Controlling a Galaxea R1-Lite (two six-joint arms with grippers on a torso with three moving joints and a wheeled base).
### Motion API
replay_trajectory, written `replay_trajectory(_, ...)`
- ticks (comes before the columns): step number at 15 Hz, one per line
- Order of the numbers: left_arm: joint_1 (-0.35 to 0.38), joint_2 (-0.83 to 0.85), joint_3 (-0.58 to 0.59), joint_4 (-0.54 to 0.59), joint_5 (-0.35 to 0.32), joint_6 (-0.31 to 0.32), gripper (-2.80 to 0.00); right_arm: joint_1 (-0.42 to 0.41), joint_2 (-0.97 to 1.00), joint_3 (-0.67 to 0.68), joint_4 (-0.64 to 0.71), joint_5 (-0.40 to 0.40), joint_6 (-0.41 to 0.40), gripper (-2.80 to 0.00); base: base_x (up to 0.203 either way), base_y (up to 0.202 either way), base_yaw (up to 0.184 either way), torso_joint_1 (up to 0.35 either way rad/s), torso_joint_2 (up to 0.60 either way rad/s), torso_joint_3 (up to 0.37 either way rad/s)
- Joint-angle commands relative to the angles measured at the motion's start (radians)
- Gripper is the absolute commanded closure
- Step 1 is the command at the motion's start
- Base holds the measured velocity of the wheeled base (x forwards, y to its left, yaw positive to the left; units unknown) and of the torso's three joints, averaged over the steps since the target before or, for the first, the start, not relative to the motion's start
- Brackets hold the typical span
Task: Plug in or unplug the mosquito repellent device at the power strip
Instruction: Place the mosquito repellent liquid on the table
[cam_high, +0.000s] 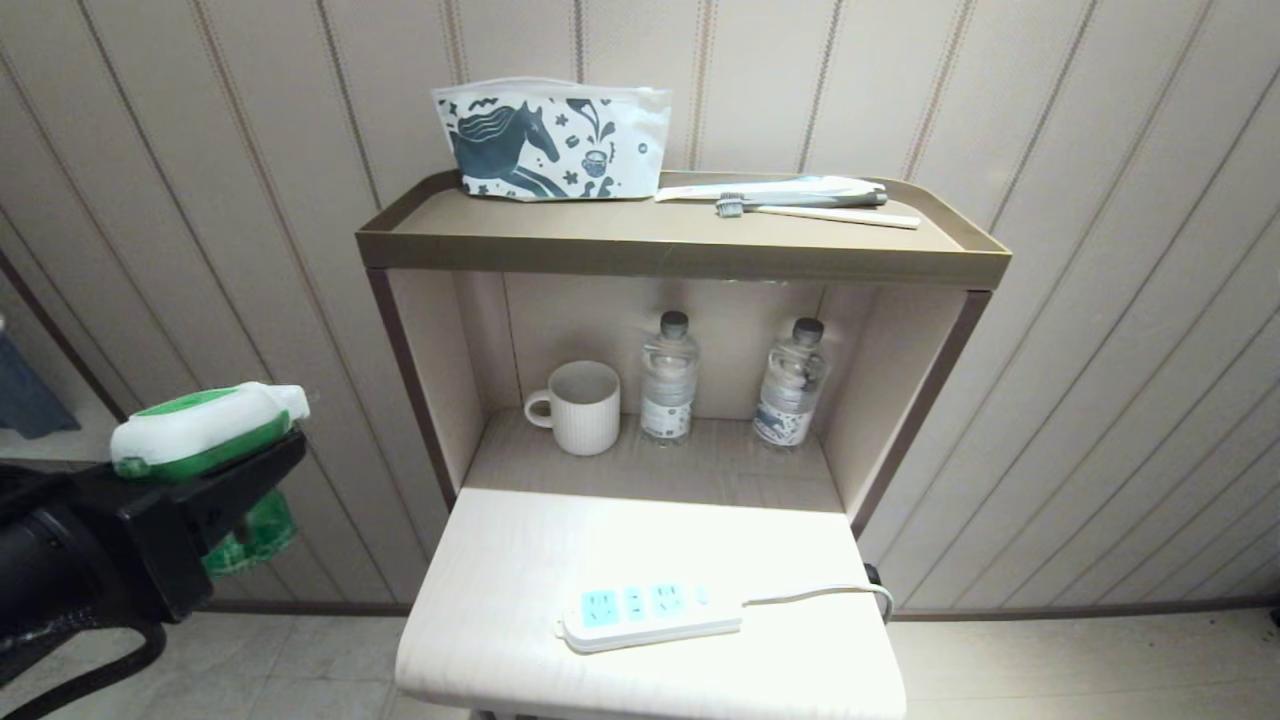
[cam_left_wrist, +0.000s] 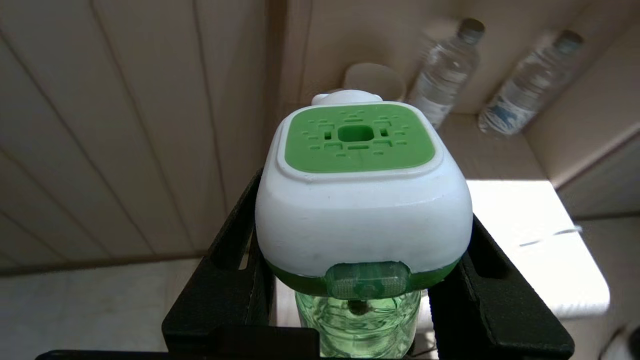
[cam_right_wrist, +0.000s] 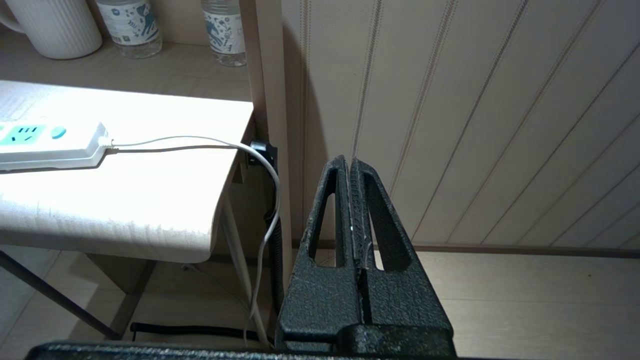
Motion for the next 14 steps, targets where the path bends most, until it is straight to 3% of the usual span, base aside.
replay_trajectory(1,-0.044,0.003,0.06,-0.081,0.036,0.049,0.0,0.0,0.001,0.0,-0.001,0.0,0.0,0.0,0.0,0.0,0.0,0.0,0.0,0.0)
replay_trajectory(2,-0.043,0.013,0.072,-0.115,0.043,0.08,0.0,0.0,0.003,0.0,0.0,0.0,0.0,0.0,0.0,0.0,0.0,0.0,0.0,0.0)
replay_trajectory(4,-0.031,0.018,0.09,-0.142,-0.03,0.085,0.0,0.0,0.001,0.0,0.0,0.0,0.0,0.0,0.0,0.0,0.0,0.0,0.0,0.0)
replay_trajectory(5,-0.019,0.021,0.113,-0.147,-0.033,0.093,0.0,0.0,0.001,0.0,0.0,0.0,0.0,0.0,0.0,0.0,0.0,0.0,0.0,0.0)
replay_trajectory(7,0.066,0.035,0.138,-0.18,-0.07,0.111,0.0,0.0,0.003,0.0,0.0,0.0,0.0,0.0,0.0,0.0,0.0,0.0,0.0,0.0)
replay_trajectory(9,0.162,0.036,0.138,-0.203,-0.201,0.172,0.0,0.0,0.003,0.0,0.0,0.0,0.0,0.0,0.0,0.0,0.0,0.0,0.0,0.0)
replay_trajectory(10,0.177,0.036,0.141,-0.217,-0.236,0.219,0.0,0.0,0.002,0.0,0.0,0.0,0.0,0.0,0.0,0.0,0.0,0.0,0.0,0.0)
replay_trajectory(14,0.265,0.06,0.159,-0.235,-0.315,0.226,0.0,0.0,0.003,0.0,0.0,0.0,0.0,0.0,0.0,0.0,0.0,0.0,0.0,0.0)
